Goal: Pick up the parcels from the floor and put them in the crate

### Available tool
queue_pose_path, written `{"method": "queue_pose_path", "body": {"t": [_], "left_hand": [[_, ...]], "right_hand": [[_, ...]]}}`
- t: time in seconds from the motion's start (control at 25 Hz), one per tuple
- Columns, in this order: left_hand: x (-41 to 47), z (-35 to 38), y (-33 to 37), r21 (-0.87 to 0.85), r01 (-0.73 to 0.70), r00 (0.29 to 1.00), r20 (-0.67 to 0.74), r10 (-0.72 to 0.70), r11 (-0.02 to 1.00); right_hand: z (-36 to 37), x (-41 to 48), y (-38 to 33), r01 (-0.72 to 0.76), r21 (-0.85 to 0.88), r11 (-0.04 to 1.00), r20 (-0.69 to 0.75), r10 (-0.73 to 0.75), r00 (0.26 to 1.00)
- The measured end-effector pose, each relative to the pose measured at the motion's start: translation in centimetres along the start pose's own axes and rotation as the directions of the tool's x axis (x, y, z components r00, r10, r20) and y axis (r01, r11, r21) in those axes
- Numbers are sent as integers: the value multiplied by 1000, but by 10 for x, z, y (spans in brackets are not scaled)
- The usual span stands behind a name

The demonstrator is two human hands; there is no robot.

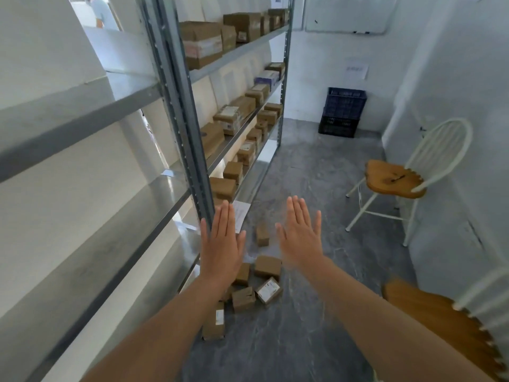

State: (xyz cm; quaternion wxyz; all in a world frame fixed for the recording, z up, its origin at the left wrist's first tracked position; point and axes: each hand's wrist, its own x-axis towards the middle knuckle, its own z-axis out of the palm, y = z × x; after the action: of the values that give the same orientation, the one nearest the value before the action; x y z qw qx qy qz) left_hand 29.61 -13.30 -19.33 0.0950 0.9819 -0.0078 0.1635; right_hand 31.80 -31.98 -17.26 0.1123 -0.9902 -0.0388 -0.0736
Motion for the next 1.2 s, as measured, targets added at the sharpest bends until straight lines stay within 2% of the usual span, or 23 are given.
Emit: {"method": "queue_pose_path", "body": {"t": [0.24, 0.56, 0.72, 0.96, 1.2], "left_hand": [[47, 12, 48, 15, 65, 998, -24, -65, 998], [114, 38, 121, 69, 87, 994, -78, -82, 994], [127, 68, 142, 91, 119, 992, -40, -116, 989], [150, 102, 138, 80, 187, 982, 13, -189, 979], [186, 147, 92, 35, 292, 953, 69, -294, 956]], "right_hand": [[-8, 52, 46, 67, 8, 998, -4, -67, 998], [-20, 124, 111, 173, 45, 984, 8, -173, 985], [-10, 145, 136, 196, 40, 980, 47, -198, 979], [17, 182, 144, 232, 37, 972, 125, -235, 964], [56, 245, 117, 296, 30, 955, 207, -296, 932]]}}
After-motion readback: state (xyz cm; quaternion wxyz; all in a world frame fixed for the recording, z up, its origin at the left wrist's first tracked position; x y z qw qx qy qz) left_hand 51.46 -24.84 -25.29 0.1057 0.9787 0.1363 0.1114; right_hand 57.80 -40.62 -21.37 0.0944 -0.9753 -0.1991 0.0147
